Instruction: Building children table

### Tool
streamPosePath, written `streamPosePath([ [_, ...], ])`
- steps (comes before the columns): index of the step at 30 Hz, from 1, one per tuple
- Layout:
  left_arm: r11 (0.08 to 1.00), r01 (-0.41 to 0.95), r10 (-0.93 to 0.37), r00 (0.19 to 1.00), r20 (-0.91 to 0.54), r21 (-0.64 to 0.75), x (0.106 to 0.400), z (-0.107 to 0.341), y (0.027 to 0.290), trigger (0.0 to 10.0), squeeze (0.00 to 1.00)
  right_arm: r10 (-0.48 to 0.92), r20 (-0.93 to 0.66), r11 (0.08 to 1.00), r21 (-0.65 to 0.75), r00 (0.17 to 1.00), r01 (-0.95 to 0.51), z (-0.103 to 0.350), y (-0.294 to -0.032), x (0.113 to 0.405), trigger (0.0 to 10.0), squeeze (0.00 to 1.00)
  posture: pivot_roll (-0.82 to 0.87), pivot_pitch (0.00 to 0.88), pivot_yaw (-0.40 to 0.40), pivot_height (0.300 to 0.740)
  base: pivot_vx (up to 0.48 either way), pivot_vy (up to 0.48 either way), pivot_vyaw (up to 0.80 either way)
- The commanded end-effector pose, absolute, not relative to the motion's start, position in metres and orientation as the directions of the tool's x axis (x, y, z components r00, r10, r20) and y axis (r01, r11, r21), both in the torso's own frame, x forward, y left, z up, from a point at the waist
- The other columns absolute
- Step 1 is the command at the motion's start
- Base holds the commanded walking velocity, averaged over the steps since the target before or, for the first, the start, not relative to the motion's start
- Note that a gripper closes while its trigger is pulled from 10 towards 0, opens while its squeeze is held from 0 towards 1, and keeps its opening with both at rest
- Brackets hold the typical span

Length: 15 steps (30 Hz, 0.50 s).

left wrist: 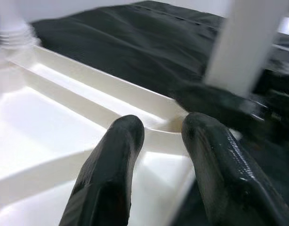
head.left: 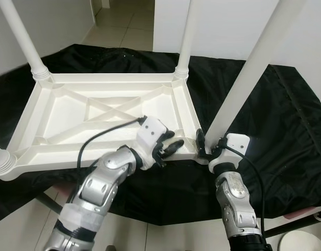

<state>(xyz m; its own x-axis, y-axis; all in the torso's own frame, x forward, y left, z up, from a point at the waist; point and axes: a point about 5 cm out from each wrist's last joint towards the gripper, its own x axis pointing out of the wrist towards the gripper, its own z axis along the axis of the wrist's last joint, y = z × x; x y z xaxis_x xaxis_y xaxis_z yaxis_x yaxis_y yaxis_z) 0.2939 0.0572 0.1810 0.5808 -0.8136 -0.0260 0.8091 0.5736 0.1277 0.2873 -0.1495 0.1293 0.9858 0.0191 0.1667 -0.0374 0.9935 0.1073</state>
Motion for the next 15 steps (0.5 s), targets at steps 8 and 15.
streamPosePath([
  [8, 0.580, 0.806, -0.806, 0.589, -0.059, 0.119, 0.293, 0.167, 0.053, 10.0, 0.00, 0.083, 0.151, 0.993, 0.066, 0.985, -0.094, 0.121, -0.157, 0.285, 10.0, 0.00, 0.01, 0.015, 0.011, 0.740, 0.000, 0.000, 0.00],
  [15, 0.591, 0.795, -0.797, 0.602, -0.057, 0.136, 0.298, 0.164, 0.051, 10.0, 0.00, 0.123, 0.148, 0.990, 0.047, 0.981, -0.131, 0.124, -0.160, 0.290, 10.0, 0.00, -0.01, 0.008, 0.001, 0.740, 0.000, 0.000, 0.00],
])
